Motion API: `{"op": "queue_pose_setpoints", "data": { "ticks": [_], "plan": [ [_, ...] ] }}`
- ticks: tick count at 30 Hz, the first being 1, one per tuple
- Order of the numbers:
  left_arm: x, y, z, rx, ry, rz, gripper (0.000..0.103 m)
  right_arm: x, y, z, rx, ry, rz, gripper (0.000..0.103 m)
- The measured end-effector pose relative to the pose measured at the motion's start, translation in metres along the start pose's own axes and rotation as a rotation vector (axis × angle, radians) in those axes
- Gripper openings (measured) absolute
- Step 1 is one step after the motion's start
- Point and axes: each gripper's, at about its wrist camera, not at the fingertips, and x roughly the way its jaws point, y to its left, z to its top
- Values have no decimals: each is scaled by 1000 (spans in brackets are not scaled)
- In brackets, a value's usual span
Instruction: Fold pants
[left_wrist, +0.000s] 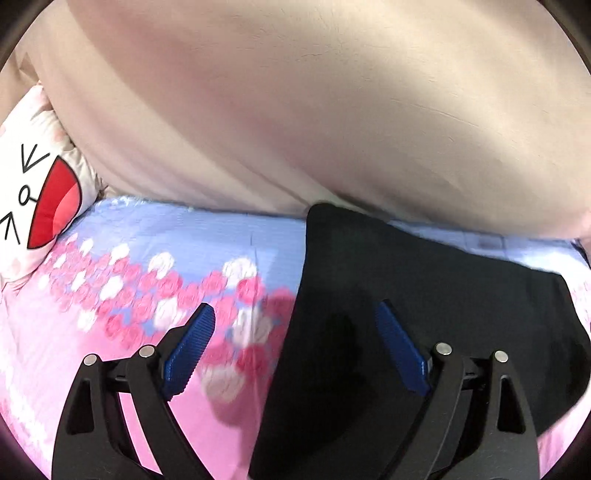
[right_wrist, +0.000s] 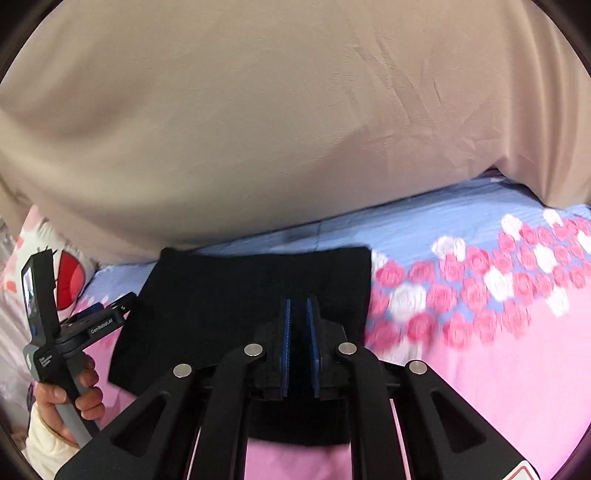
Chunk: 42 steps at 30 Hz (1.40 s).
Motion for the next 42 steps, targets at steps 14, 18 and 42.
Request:
{"op": "queue_pose_setpoints", "data": {
  "ticks": [14, 18, 42],
  "plan": [
    [24, 16, -39, 23, 60, 32, 90, -2, 9, -50, -82, 18, -123, 8],
    [22, 14, -40, 30, 61, 44, 90, 12, -5, -59, -37, 60, -140, 7],
    [-108, 40, -127, 115, -51, -15, 91, -121, 21, -133, -14, -38, -155, 28]
  ]
}}
